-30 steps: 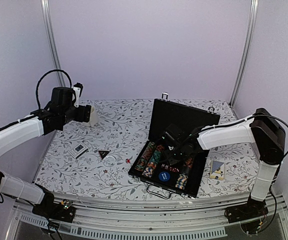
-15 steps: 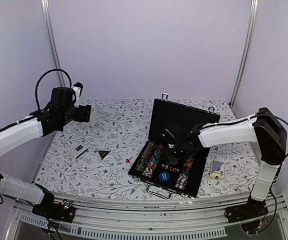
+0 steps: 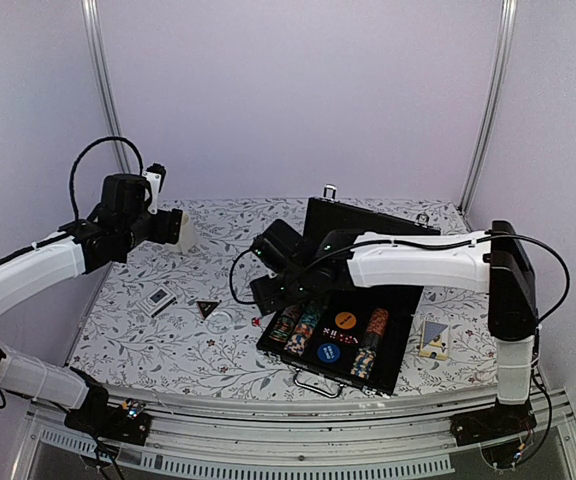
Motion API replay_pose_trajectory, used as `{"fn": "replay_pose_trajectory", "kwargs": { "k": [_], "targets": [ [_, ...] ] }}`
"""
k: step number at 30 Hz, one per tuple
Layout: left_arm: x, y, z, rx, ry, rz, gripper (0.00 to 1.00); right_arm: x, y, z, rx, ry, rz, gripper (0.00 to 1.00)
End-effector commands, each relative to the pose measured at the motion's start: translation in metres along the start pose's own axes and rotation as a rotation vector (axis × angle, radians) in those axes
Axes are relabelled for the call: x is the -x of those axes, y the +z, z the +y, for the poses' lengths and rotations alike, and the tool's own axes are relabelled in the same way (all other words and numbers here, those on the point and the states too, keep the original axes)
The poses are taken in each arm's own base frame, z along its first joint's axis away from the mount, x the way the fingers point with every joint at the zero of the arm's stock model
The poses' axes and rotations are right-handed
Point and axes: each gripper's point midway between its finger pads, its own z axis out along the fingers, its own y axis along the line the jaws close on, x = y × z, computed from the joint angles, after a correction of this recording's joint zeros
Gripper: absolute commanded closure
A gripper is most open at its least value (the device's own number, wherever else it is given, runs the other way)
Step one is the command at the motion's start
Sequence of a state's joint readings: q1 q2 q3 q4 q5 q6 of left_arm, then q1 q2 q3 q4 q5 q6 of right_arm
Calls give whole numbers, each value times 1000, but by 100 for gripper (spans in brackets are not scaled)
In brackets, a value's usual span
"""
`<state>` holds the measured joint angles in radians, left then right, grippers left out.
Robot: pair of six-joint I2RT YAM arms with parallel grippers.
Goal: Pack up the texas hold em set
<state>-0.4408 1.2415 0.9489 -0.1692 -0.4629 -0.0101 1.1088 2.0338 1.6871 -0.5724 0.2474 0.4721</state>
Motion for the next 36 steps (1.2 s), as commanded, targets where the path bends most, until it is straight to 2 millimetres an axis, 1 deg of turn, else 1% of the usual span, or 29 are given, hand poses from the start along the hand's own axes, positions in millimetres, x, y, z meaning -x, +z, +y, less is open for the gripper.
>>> {"fn": "replay_pose_trajectory", "kwargs": {
  "k": [1, 3, 5, 11, 13, 15, 16, 21, 24, 32, 36],
  "targets": [
    [7, -7, 0, 7, 1, -36, 6, -21, 33, 16, -2, 4, 91, 36],
    [8, -8, 1, 10, 1, -37, 6, -23, 42, 26, 26, 9, 109, 38],
    [8, -8, 1, 12, -1, -39, 6, -26, 51, 32, 36, 9, 121, 40],
    [8, -9, 0, 9, 1, -39, 6, -32, 73, 34, 26, -13, 141, 44],
    [8, -8, 0, 9, 3, -38, 6, -31, 76, 36, 26, -25, 137, 45],
    [9, -8, 0, 9, 3, -39, 6, -40, 90, 34, 15, -37, 157, 46],
    [8, -8, 0, 11, 4, -38, 6, -42, 93, 34, 15, -43, 160, 46],
    [9, -9, 0, 11, 5, -39, 6, -47, 102, 35, 12, -55, 171, 49],
    [9, -9, 0, 10, 4, -40, 6, -48, 106, 34, 6, -64, 174, 53],
    [9, -9, -1, 7, 7, -37, 5, -55, 115, 32, -11, -80, 182, 55],
    [8, -8, -1, 6, 8, -36, 6, -55, 118, 31, -14, -89, 181, 57]
  ]
}}
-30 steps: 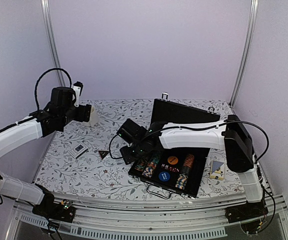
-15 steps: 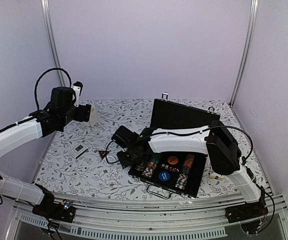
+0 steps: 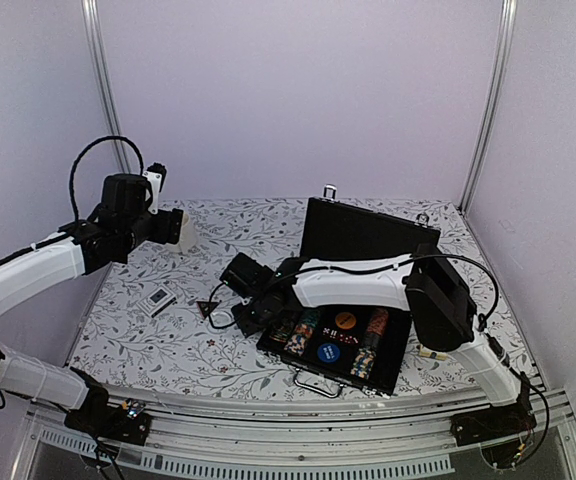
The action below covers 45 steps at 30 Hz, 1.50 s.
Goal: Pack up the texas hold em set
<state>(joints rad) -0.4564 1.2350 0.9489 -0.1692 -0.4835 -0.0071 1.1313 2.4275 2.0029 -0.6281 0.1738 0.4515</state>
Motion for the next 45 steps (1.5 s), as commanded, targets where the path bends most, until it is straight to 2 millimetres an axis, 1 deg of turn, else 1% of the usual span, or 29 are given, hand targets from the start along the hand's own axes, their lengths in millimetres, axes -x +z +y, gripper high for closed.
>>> {"fn": "replay_pose_trajectory", "kwargs": {
  "k": [1, 9, 17, 23, 31, 32, 33, 36, 41, 43, 45],
  "targets": [
    [6, -5, 0, -1, 1, -26, 5, -10, 15, -5, -32, -21, 29, 57],
    [4, -3, -2, -4, 7, -19, 5, -8, 15, -12, -70, -30, 16, 61],
    [4, -2, -3, -9, 8, -16, 5, -9, 14, -16, -89, -36, 16, 68],
    [3, -2, -3, -9, 10, -14, 5, -7, 13, -13, -79, -33, 14, 74],
    [4, -2, -3, -14, 8, -15, 5, 1, 5, -7, -46, -27, -9, 80],
    [4, -2, -4, -14, 9, -13, 5, 3, 3, -5, -38, -27, -14, 83],
    [4, -2, -4, -15, 9, -14, 5, 5, 1, -3, -31, -26, -19, 86],
    [4, -2, -4, -15, 8, -14, 5, 14, -8, 2, -6, -21, -46, 89],
    [5, -3, -3, -14, 6, -17, 5, 32, -32, 12, 43, -19, -101, 93],
    [6, -4, -2, -11, 5, -19, 5, 44, -53, 15, 67, -9, -140, 94],
    [5, -4, -2, -9, 5, -18, 5, 48, -65, 16, 78, -1, -158, 95]
  ]
}}
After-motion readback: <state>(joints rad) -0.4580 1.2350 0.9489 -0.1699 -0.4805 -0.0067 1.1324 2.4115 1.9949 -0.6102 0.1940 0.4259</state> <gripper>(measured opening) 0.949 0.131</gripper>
